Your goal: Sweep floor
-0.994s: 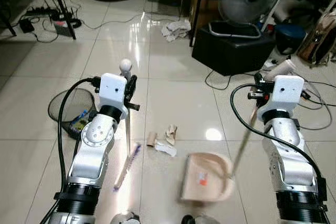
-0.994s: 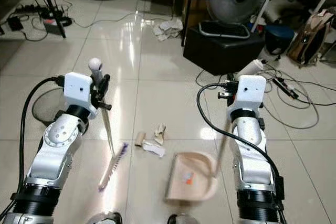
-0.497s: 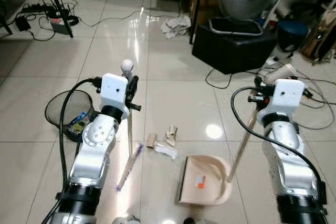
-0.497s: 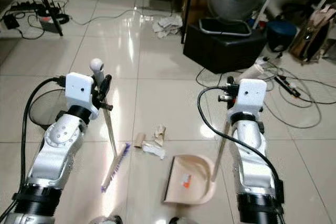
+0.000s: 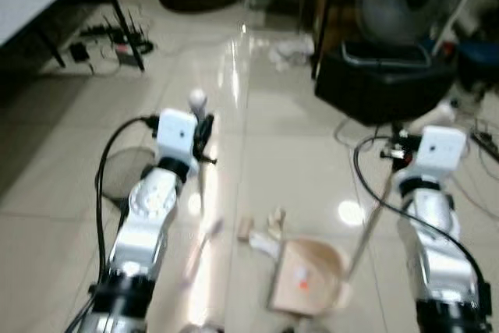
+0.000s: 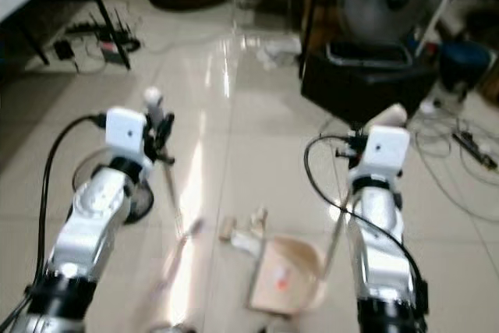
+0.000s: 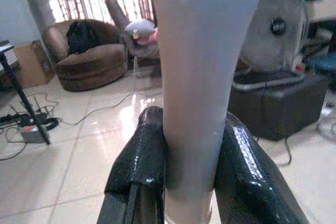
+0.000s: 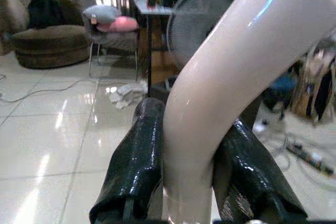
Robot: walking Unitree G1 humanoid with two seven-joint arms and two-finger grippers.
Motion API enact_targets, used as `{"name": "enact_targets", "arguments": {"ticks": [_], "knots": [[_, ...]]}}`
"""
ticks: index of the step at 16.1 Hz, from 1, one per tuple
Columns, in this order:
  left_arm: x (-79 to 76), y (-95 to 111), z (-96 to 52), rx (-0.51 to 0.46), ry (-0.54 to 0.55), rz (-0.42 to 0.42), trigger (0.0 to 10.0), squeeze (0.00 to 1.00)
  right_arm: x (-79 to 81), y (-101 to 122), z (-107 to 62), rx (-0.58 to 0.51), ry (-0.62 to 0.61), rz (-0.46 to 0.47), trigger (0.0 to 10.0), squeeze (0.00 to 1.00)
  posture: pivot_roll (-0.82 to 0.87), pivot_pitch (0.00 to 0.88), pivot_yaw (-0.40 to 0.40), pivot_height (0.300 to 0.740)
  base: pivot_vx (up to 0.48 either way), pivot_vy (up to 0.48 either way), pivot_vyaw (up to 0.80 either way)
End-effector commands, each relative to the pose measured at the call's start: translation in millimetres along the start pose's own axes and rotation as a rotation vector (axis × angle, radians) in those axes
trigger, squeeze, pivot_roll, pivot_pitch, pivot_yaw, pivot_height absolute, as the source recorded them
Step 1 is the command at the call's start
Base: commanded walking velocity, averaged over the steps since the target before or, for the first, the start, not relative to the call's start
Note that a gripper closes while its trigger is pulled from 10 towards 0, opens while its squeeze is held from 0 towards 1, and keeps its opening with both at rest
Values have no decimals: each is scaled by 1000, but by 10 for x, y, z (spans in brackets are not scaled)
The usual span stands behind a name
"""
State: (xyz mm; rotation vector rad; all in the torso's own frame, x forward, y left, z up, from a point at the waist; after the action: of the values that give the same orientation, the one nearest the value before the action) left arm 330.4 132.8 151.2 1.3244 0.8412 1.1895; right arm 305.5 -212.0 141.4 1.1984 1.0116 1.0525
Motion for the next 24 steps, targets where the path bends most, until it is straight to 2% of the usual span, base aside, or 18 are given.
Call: {"name": "enact_targets", "arguments": {"ticks": [1, 4, 6, 13, 14, 17, 18, 20, 24], "knots": [[75, 60, 9, -21, 9, 39, 10000, 0, 115, 152, 15, -70, 29, 24, 10000, 0, 2, 113, 7, 740, 412, 0, 0], [82, 61, 16, -21, 10, 41, 10000, 0, 112, 109, -7, -51, 12, 73, 10000, 0, 3, 109, 12, 740, 412, 0, -429], [87, 67, 26, -22, 12, 40, 10000, 0, 117, 136, 1, -71, 26, 40, 10000, 0, 4, 115, 7, 740, 414, 0, -400], [137, 40, -3, -11, 29, 48, 10000, 0, 116, 83, -10, -45, 24, 50, 10000, 0, 6, 131, 7, 740, 414, 0, 0], [138, 36, -9, -9, 27, 50, 10000, 0, 148, 56, -30, -34, 55, -6, 10000, 0, 8, 134, 9, 740, 412, 0, 0], [143, 35, -17, -7, 25, 54, 10000, 0, 176, 64, -53, -44, 55, 20, 10000, 0, 11, 134, 12, 740, 414, 0, 800], [148, 27, -22, -1, 17, 50, 10000, 0, 169, 4, -67, -15, 42, 72, 10000, 0, 14, 134, 14, 740, 382, 0, 0], [129, -1, -38, 12, -10, 42, 10000, 0, 147, -19, -93, -10, 32, 68, 10000, 0, 16, 137, 15, 740, 0, 0, 0], [158, -28, -32, 20, 2, 60, 10000, 0, 64, -1, -97, -18, -13, 58, 10000, 0, 12, 142, 31, 740, 0, 0, 0]]}}
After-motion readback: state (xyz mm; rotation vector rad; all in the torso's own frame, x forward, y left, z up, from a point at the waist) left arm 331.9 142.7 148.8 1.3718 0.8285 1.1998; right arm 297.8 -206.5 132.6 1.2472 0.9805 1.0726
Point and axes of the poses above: a point about 5 cm out from each wrist's last joint towards the gripper, its own z axis pointing out of the wrist towards the gripper, its own y axis along the axis of the wrist's last joint, x = y × z, the point moved 2 cm from there along z, pointing out of the wrist towards the gripper, and after that the axes turned 1 degree about z, right-handed, at the moved point
